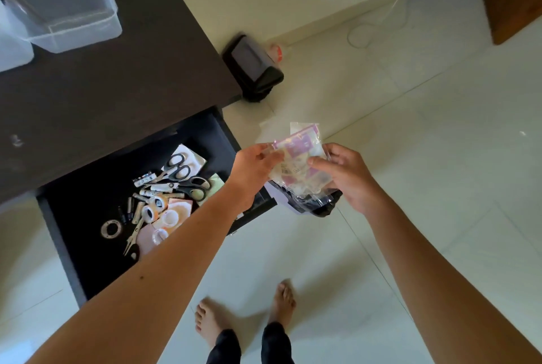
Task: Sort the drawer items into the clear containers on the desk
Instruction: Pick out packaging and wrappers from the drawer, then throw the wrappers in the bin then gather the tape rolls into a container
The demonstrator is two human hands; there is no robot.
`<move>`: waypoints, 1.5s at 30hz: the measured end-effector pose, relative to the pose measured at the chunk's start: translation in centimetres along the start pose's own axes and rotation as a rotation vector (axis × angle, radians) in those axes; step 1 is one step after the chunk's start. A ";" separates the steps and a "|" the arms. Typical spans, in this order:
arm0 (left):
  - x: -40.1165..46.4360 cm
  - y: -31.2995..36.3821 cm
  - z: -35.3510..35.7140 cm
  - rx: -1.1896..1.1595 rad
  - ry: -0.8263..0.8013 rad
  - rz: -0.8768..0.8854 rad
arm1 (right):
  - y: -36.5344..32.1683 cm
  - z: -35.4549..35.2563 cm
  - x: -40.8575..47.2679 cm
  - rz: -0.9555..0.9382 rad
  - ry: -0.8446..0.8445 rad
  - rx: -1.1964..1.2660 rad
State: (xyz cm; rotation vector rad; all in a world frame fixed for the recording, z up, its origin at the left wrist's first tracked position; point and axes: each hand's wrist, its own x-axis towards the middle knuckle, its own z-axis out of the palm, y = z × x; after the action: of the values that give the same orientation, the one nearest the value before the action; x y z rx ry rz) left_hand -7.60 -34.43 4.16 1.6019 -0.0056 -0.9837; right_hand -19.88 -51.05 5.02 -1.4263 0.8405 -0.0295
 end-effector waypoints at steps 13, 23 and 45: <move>5.7 -4.6 9.8 0.009 0.125 -0.205 | 5.5 -7.5 3.4 0.091 0.179 -0.018; 10.1 -8.0 12.7 0.025 0.188 -0.289 | 11.9 -9.5 9.4 0.158 0.176 -0.094; 7.8 -7.4 12.5 -0.071 0.272 -0.264 | 13.0 -9.3 8.1 0.135 0.159 -0.152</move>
State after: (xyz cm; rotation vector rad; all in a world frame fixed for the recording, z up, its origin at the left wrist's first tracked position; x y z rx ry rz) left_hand -13.58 -46.22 -5.74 1.6869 0.4327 -0.9455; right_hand -24.84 -60.37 -9.48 -1.5206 1.0878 0.0239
